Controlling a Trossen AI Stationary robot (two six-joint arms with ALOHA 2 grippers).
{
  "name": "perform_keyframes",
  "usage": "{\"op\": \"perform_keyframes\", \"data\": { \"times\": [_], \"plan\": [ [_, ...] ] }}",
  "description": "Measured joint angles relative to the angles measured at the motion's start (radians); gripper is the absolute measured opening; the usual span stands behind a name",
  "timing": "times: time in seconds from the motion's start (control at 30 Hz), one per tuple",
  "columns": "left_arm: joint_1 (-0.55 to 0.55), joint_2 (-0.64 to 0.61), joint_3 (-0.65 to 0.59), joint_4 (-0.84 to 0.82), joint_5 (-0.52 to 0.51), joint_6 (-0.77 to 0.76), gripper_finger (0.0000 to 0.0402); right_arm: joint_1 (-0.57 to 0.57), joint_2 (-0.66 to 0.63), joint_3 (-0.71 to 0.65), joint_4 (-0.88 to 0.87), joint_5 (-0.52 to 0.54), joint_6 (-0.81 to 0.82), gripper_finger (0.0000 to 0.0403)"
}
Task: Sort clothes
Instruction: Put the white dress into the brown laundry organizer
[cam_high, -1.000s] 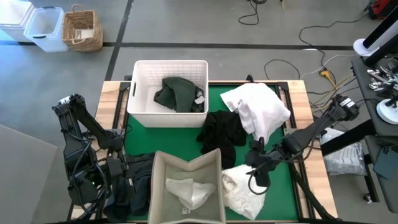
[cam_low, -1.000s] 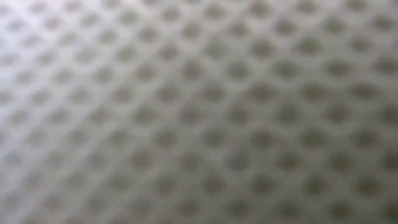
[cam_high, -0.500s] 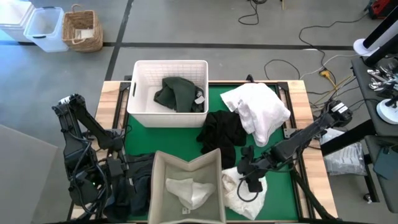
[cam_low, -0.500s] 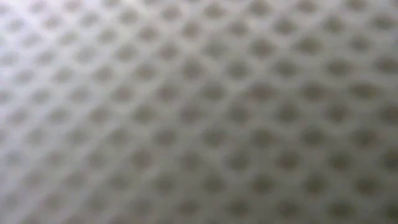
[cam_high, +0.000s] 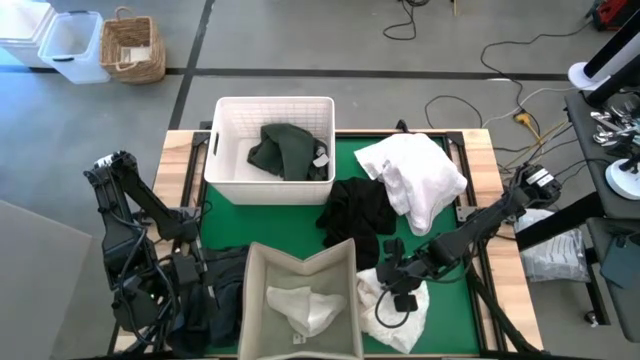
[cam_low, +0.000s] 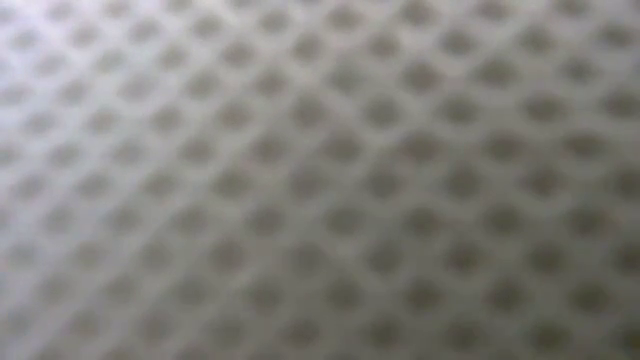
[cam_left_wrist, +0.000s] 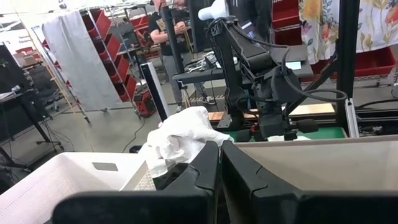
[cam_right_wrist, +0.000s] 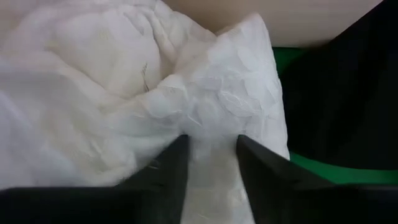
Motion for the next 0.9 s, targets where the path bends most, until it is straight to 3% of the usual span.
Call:
{"op": "perform_keyframes", "data": {
  "times": [0.2, 0.57, 0.9],
  "plan": [
    [0.000, 0.000, 0.000, -0.010, 0.000, 0.000, 0.0000, 0.000, -0.001, 0.000, -0.001, -0.001, 0.000, 0.0018],
    [0.000, 0.000, 0.000, -0.025, 0.000, 0.000, 0.0000, 0.006, -0.034, 0.000, -0.007, 0.000, 0.017, 0.0009],
    [0.000, 0.000, -0.001, -0.026, 0.000, 0.000, 0.0000, 0.027, -0.162, 0.000, -0.010, 0.045, 0.017, 0.0009]
  ]
}}
